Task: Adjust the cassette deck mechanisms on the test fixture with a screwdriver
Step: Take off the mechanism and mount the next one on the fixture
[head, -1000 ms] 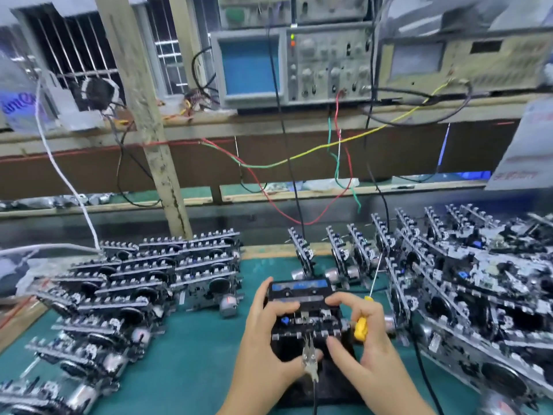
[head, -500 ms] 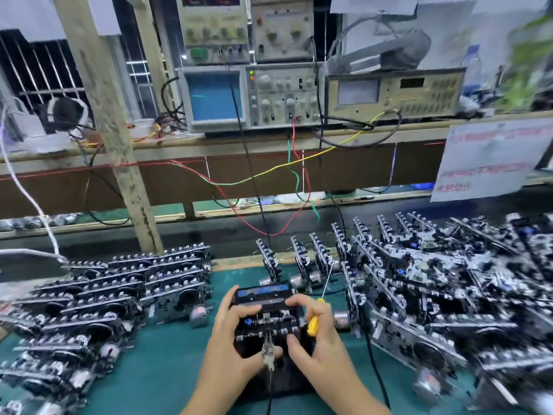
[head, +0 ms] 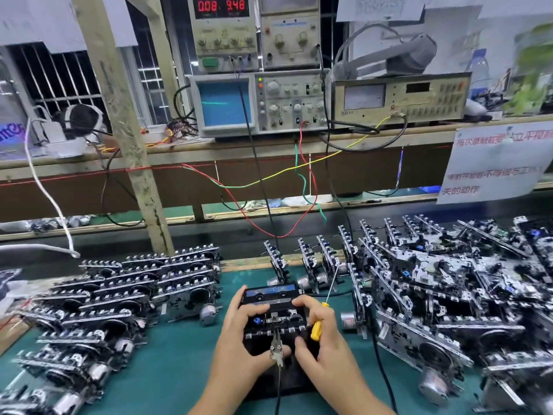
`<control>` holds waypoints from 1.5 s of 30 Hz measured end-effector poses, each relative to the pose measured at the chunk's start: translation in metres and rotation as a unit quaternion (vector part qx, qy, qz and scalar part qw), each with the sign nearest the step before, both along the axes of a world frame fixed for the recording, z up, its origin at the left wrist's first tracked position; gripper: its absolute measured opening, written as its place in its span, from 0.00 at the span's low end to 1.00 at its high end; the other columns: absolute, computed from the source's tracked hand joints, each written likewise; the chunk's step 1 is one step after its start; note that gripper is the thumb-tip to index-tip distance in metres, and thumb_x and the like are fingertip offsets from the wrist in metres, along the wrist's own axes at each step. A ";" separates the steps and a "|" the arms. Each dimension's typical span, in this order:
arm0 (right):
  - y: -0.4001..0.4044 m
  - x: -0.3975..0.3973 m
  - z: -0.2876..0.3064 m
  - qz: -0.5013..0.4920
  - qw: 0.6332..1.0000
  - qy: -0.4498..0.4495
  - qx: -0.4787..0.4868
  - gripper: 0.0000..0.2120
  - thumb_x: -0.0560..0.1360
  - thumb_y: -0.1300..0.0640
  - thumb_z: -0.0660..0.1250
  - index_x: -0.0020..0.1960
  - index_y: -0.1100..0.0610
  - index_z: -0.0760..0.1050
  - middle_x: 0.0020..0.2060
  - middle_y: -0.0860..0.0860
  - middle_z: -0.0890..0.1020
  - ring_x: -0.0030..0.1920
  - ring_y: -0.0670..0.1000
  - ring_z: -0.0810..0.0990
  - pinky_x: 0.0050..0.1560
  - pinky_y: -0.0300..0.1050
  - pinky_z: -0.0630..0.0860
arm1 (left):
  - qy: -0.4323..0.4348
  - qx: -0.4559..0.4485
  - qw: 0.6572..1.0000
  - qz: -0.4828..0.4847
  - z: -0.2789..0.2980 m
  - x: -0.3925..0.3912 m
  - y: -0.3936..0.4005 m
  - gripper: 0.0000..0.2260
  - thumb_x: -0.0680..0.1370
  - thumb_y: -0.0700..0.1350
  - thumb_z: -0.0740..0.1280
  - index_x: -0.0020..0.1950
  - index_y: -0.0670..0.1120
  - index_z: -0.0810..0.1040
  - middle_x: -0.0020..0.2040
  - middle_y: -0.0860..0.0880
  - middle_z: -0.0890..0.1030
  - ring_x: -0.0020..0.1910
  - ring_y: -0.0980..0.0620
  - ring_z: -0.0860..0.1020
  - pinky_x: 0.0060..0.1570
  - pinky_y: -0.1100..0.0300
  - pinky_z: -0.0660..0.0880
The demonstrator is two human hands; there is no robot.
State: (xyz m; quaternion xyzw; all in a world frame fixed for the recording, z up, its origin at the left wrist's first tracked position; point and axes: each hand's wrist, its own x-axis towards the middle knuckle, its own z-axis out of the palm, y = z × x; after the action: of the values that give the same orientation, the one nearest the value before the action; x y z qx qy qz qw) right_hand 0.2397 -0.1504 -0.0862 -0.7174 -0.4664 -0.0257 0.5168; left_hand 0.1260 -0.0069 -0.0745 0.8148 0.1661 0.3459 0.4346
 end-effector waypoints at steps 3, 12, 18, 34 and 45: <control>0.000 0.000 0.000 0.000 1.000 0.000 0.001 0.22 0.75 0.49 0.62 0.59 0.28 0.56 0.62 0.37 0.71 0.57 0.39 0.76 0.49 0.28 0.72 | 0.005 0.000 1.000 0.002 0.002 -0.002 -0.001 0.31 0.60 0.50 0.84 0.58 0.67 0.76 0.75 0.73 0.58 0.69 0.75 0.64 0.67 0.55 0.69; -0.001 0.003 0.000 0.005 1.000 -0.003 0.012 0.26 0.77 0.57 0.66 0.58 0.30 0.58 0.64 0.40 0.72 0.61 0.38 0.74 0.51 0.32 0.74 | 0.002 0.004 1.000 0.002 0.003 -0.003 -0.002 0.30 0.60 0.54 0.82 0.58 0.68 0.76 0.75 0.74 0.56 0.70 0.75 0.62 0.66 0.63 0.66; -0.001 0.002 0.002 0.000 1.000 -0.003 0.020 0.30 0.76 0.64 0.68 0.58 0.32 0.60 0.64 0.41 0.73 0.60 0.42 0.76 0.51 0.33 0.75 | 0.005 0.016 1.000 0.002 0.003 -0.005 -0.001 0.31 0.62 0.49 0.83 0.58 0.69 0.75 0.75 0.74 0.56 0.70 0.73 0.63 0.61 0.73 0.63; -0.016 0.003 0.036 0.032 0.998 0.022 -0.048 0.26 0.75 0.65 0.70 0.54 0.38 0.61 0.63 0.34 0.73 0.62 0.37 0.73 0.56 0.33 0.68 | 0.112 0.011 0.991 -0.073 0.015 -0.015 0.021 0.28 0.65 0.57 0.76 0.61 0.72 0.72 0.77 0.73 0.49 0.71 0.78 0.56 0.62 0.72 0.59; 0.003 0.056 0.091 0.079 0.930 -0.048 -0.356 0.31 0.68 0.52 0.79 0.51 0.45 0.56 0.75 0.44 0.67 0.65 0.53 0.75 0.63 0.51 0.71 | 0.250 0.019 0.961 -0.118 0.049 -0.017 0.074 0.52 0.66 0.49 0.83 0.78 0.69 0.53 0.72 0.62 0.68 0.71 0.64 0.67 0.70 0.63 0.64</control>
State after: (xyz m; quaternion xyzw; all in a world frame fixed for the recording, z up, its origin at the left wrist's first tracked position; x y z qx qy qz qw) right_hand 0.2952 -0.1478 0.0046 -0.8131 -0.5243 0.1480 0.2051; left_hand 0.1090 0.0672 -0.0255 0.8972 0.1658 0.0805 0.4012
